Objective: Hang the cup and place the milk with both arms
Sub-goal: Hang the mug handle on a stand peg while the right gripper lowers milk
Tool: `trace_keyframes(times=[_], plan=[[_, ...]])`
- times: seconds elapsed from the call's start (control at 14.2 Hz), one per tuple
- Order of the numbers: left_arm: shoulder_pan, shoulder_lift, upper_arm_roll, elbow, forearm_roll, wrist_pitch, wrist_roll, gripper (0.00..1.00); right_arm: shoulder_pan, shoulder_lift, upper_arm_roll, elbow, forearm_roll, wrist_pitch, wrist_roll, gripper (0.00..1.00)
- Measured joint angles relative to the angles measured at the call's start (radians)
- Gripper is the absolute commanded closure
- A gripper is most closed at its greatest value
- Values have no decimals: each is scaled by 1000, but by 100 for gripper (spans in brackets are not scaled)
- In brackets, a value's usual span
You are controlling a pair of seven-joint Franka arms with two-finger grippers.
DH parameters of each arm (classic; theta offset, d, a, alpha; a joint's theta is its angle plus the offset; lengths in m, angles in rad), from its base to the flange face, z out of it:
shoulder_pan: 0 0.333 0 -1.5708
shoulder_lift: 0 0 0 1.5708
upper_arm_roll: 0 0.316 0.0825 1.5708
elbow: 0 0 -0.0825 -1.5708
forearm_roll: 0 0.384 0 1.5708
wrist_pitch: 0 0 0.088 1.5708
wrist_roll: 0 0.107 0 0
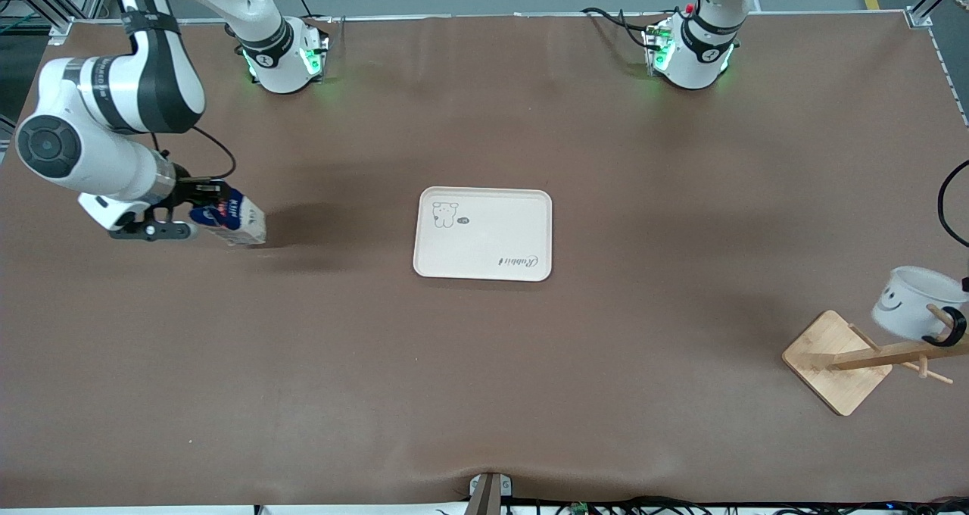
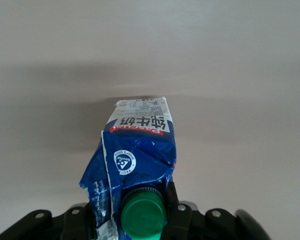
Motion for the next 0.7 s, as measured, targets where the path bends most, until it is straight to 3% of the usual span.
trace_keyframes(times=[0.21, 0.7], plan=[[-5, -1, -10, 7, -37, 0, -49, 0, -71, -16, -1, -40, -24, 38, -16, 100], [-9, -42, -121, 15, -66, -98, -366, 0, -76, -46, 8, -200, -25, 236, -17, 100]])
